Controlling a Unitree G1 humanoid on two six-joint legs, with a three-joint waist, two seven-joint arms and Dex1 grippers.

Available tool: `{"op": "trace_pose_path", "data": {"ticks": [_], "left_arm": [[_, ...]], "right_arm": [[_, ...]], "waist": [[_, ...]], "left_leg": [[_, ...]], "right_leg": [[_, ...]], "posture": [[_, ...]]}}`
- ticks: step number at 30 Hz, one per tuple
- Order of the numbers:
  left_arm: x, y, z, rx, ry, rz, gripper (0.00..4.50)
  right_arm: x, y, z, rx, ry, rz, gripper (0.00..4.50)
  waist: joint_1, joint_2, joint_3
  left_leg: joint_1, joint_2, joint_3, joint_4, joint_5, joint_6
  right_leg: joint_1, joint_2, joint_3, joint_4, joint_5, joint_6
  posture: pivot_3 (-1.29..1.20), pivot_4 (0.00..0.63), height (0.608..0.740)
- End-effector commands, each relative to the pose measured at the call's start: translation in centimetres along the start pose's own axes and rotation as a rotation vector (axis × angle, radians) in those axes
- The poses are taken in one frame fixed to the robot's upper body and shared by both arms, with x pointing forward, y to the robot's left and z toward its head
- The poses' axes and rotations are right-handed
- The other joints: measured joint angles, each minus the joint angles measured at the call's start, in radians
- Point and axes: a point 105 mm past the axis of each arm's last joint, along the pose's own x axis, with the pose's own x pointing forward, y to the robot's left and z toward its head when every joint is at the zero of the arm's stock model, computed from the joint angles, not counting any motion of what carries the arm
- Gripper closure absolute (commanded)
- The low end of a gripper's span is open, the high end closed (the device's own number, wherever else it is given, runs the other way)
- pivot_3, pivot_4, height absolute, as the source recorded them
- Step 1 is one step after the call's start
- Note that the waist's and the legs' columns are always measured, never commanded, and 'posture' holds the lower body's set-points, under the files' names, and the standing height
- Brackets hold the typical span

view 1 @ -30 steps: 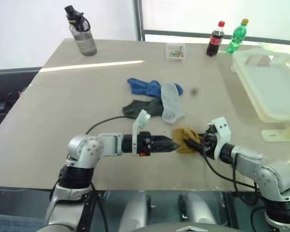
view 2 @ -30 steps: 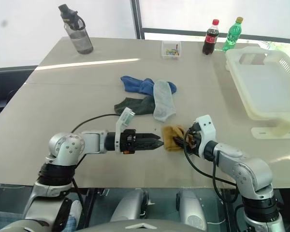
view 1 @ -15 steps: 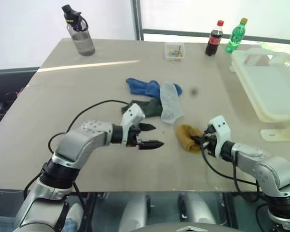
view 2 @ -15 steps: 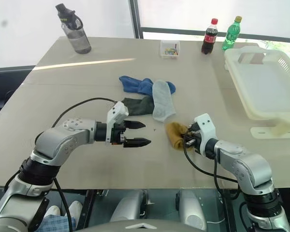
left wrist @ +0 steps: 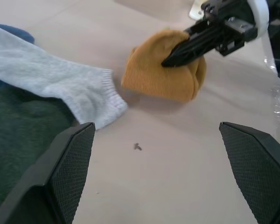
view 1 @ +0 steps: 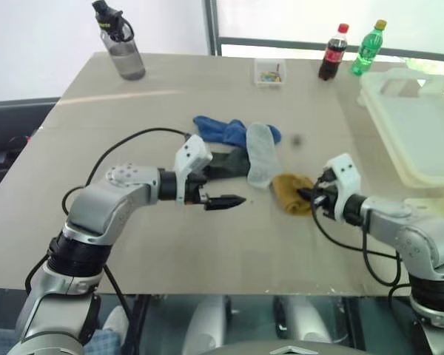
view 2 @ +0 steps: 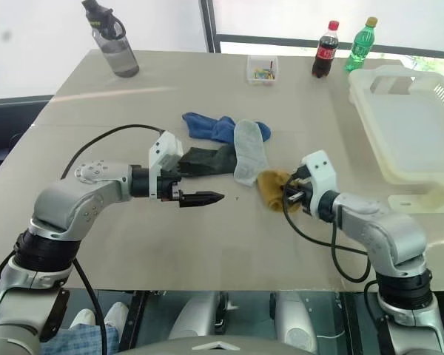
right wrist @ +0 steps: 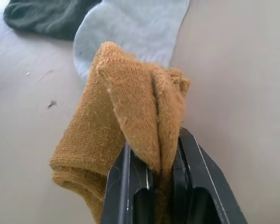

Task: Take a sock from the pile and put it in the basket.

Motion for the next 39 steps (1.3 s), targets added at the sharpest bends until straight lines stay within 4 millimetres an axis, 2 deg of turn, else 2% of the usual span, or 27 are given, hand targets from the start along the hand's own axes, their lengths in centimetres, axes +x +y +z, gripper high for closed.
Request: {"op": "trace_pose_path", "data": {"ticks": [1, 6, 8, 13, 16, 21, 24, 26, 30, 33, 35, 39], "left_arm": [[-0.4, -0.6, 2.8, 0.107, -0.073, -0.010, 0.00], [-0.2, -0.9, 3.7, 0.134, -0.114, -0.004, 0.00], [0.0, -1.0, 3.7, 0.143, -0.121, -0.002, 0.00], [0.0, -1.4, 3.8, 0.148, -0.143, -0.003, 0.00], [-0.4, -1.5, 3.8, 0.161, -0.142, 0.006, 0.00], [-1.1, -1.3, 3.6, 0.165, -0.144, 0.038, 0.00], [-1.2, -1.4, 3.6, 0.167, -0.146, 0.051, 0.00], [-1.4, -1.4, 3.8, 0.169, -0.155, 0.060, 0.00], [-1.6, -1.6, 4.2, 0.170, -0.175, 0.075, 0.00], [-1.7, -1.8, 4.2, 0.167, -0.180, 0.080, 0.00], [-1.7, -1.8, 4.2, 0.165, -0.181, 0.084, 0.00], [-1.8, -1.8, 4.3, 0.141, -0.192, 0.096, 0.00]], "right_arm": [[-1.6, -1.0, 2.7, -0.038, -0.074, -0.029, 4.47], [-3.1, -2.7, 4.4, -0.001, -0.115, -0.052, 4.47], [-4.0, -4.3, 5.5, 0.046, -0.161, -0.087, 4.47], [-7.8, -10.0, 8.4, 0.101, -0.257, -0.261, 4.47], [-10.2, -13.6, 9.4, 0.124, -0.291, -0.368, 4.47], [-12.5, -19.9, 8.9, 0.211, -0.315, -0.529, 4.47], [-13.1, -22.9, 7.9, 0.245, -0.308, -0.626, 4.47], [-13.4, -24.2, 7.4, 0.231, -0.289, -0.679, 4.47], [-13.2, -25.1, 7.0, 0.232, -0.273, -0.681, 2.72], [-13.3, -25.4, 6.8, 0.188, -0.234, -0.697, 1.14], [-13.4, -25.2, 6.7, 0.143, -0.198, -0.678, 0.47], [-14.8, -25.3, 6.7, 0.019, -0.120, -0.690, 0.47]], "waist": [[0.000, 0.000, 0.000], [-0.001, 0.000, 0.000], [-0.001, 0.000, 0.000], [0.001, 0.000, 0.001], [0.000, 0.000, 0.001], [-0.005, 0.000, 0.001], [-0.007, 0.000, 0.001], [-0.007, 0.000, 0.002], [-0.007, 0.001, 0.002], [-0.007, 0.001, 0.002], [-0.006, 0.002, 0.003], [-0.003, 0.003, 0.003]], "left_leg": [[-0.002, 0.000, 0.000, 0.001, 0.000, 0.000], [-0.007, 0.000, -0.001, 0.001, 0.000, 0.000], [-0.007, 0.000, 0.000, 0.001, 0.000, 0.000], [-0.007, -0.001, 0.000, 0.004, 0.000, 0.000], [-0.007, -0.001, 0.001, 0.004, 0.000, 0.000], [-0.006, -0.001, 0.002, 0.004, 0.000, 0.000], [-0.004, -0.001, 0.004, 0.004, 0.000, 0.000], [-0.004, -0.001, 0.005, 0.005, 0.000, 0.000], [-0.005, -0.001, 0.005, 0.005, 0.000, 0.000], [-0.005, -0.001, 0.005, 0.004, 0.000, 0.000], [-0.005, -0.001, 0.005, 0.004, 0.000, 0.000], [-0.005, -0.001, 0.005, 0.005, 0.000, 0.000]], "right_leg": [[-0.001, 0.000, -0.001, 0.000, 0.000, 0.000], [-0.006, 0.000, -0.001, 0.001, 0.000, 0.000], [-0.006, 0.000, -0.001, 0.002, 0.000, 0.000], [-0.006, 0.000, -0.001, 0.004, 0.000, 0.000], [-0.006, 0.000, 0.000, 0.004, 0.000, 0.000], [-0.007, 0.000, 0.001, 0.006, 0.000, 0.000], [-0.007, 0.000, 0.003, 0.007, 0.000, 0.000], [-0.007, 0.001, 0.003, 0.007, 0.000, 0.000], [-0.007, 0.001, 0.004, 0.007, 0.000, 0.000], [-0.007, 0.001, 0.004, 0.007, 0.000, 0.000], [-0.007, 0.001, 0.004, 0.007, 0.000, 0.000], [-0.007, 0.000, 0.004, 0.008, 0.001, 0.000]], "posture": [[0.00, 0.150, 0.740], [0.00, 0.150, 0.740], [0.00, 0.150, 0.740], [0.00, 0.150, 0.740], [0.00, 0.150, 0.740], [0.00, 0.150, 0.740], [0.00, 0.150, 0.740], [0.00, 0.150, 0.740], [0.00, 0.150, 0.740], [0.00, 0.150, 0.740], [0.00, 0.150, 0.740], [0.00, 0.150, 0.740]]}}
